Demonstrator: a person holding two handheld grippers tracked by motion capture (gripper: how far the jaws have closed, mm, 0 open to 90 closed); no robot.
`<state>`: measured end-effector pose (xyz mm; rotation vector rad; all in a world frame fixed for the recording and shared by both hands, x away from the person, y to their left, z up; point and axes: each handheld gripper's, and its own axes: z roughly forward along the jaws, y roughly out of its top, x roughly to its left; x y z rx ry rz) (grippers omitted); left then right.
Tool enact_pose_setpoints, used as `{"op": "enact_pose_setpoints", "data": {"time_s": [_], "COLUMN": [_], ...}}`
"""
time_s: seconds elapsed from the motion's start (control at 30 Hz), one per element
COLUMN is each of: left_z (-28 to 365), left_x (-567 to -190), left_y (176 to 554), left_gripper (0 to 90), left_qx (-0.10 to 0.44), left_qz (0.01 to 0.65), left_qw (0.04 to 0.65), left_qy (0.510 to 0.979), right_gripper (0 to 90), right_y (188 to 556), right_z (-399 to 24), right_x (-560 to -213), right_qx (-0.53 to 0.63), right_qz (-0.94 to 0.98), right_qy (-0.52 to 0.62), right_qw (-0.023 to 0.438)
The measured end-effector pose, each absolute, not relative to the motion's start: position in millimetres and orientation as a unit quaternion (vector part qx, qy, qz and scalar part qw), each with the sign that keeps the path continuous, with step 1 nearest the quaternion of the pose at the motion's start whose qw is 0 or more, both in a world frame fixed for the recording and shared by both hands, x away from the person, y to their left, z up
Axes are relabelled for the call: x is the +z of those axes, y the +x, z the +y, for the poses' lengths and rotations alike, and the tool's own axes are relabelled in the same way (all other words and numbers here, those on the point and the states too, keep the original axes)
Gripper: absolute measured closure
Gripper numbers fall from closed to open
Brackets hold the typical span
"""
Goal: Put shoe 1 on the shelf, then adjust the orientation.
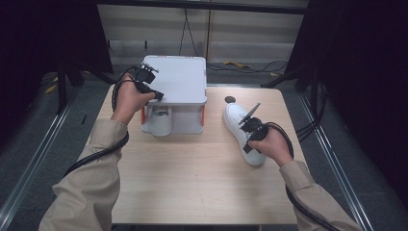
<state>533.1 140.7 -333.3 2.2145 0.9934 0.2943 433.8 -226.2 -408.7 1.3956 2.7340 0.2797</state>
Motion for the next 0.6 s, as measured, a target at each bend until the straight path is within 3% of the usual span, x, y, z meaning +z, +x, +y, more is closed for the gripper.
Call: {"op": "enact_pose_setpoints", "data": {"time_s": [0.3, 0.6], "left_z": [142, 140], "left_x": [-334, -334], "left_y": [533, 532], "left_gripper": [90.0, 90.0], "left_qx": [0.110, 0.111], "left_qz": [0.387, 0.395], "left_qw": [0.346, 0.345], "left_qy": [0.848, 0.844], "right_gripper": [80.1, 80.2], "right_y": [408, 381], "right_z": [-220, -198], "right_x": [-381, -361], "right_qx": [0.111, 0.131], "right_qz": [0.896, 0.910], "right_qy": [0.430, 0.391], "right_qw": [0.019, 0.037]}}
